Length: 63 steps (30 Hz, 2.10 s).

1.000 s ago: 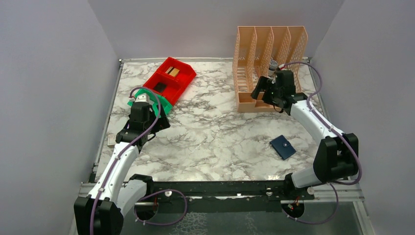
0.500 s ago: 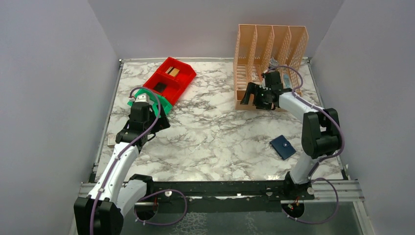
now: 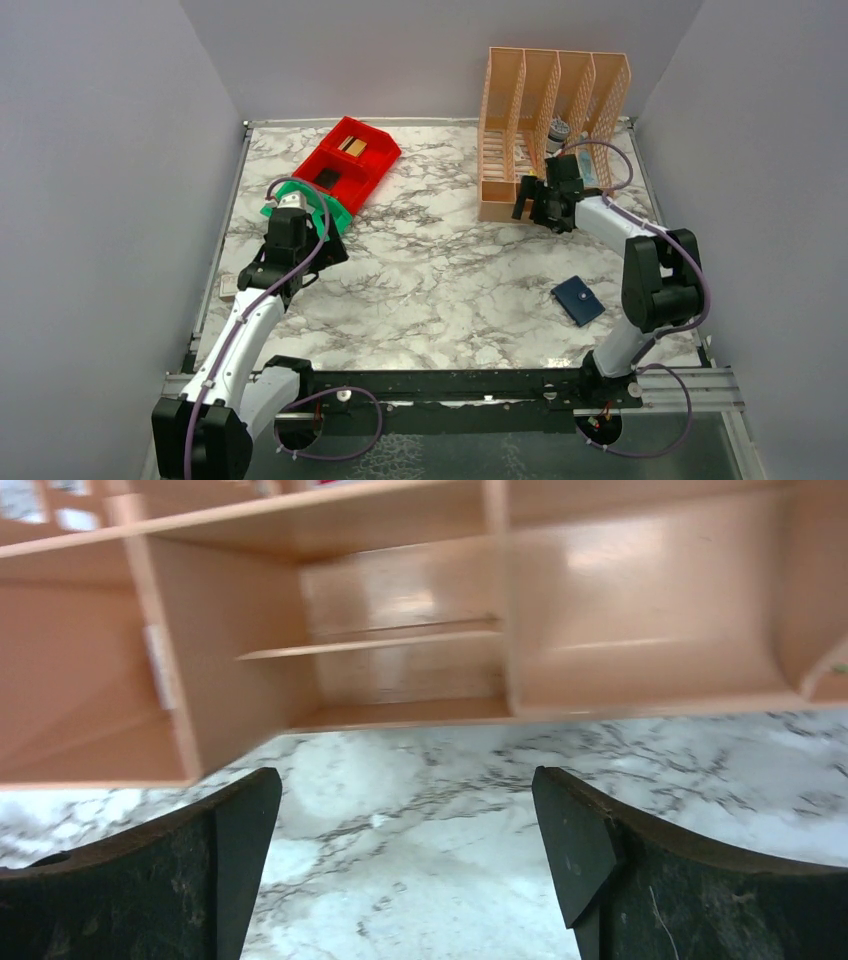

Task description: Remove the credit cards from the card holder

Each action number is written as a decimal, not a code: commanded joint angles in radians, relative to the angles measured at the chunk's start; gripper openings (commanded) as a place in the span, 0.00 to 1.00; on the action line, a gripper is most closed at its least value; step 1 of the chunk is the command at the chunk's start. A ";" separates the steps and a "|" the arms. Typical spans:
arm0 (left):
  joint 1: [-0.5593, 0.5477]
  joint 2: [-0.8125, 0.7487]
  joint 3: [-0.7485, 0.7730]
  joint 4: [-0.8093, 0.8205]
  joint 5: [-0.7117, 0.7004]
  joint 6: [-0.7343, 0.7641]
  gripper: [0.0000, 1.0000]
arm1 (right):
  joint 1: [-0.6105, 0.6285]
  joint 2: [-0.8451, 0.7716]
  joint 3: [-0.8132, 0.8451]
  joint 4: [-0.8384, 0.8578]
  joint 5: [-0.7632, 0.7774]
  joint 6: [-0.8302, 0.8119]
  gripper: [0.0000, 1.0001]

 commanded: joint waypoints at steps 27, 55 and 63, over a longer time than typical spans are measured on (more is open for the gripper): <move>0.006 -0.001 0.018 -0.012 0.007 0.002 0.99 | -0.160 -0.269 -0.199 0.345 -0.069 0.060 0.99; 0.010 -0.213 -0.010 -0.041 -0.297 -0.085 0.99 | 0.484 0.389 0.446 0.778 -0.377 -0.386 0.78; 0.011 -0.215 -0.013 -0.041 -0.292 -0.084 0.99 | 0.486 0.635 0.767 0.619 -0.409 -0.374 0.69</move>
